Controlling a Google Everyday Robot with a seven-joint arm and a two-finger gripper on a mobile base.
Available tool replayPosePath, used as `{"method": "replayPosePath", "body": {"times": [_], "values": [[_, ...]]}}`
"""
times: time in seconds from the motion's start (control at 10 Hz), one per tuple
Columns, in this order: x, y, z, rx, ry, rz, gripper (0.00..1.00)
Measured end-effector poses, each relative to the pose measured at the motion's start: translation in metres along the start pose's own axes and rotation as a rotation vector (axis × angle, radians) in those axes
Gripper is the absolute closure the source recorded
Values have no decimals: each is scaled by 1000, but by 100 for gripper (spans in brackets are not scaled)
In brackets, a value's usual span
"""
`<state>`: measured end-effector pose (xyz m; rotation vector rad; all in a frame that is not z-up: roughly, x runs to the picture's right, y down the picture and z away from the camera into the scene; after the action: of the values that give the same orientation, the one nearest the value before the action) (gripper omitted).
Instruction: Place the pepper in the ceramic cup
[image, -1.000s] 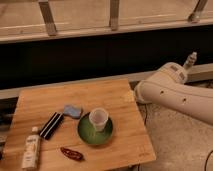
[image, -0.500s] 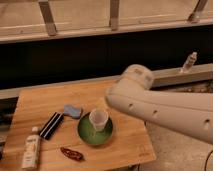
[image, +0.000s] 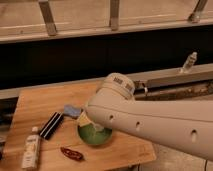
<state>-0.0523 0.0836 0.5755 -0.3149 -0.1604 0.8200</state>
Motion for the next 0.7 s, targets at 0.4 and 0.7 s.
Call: {"method": "replayPosePath", "body": {"times": [0.4,0.7], "values": [[1,5,6,-29,10,-36,20],[-22,71,34,-175,1,-173,20]]}}
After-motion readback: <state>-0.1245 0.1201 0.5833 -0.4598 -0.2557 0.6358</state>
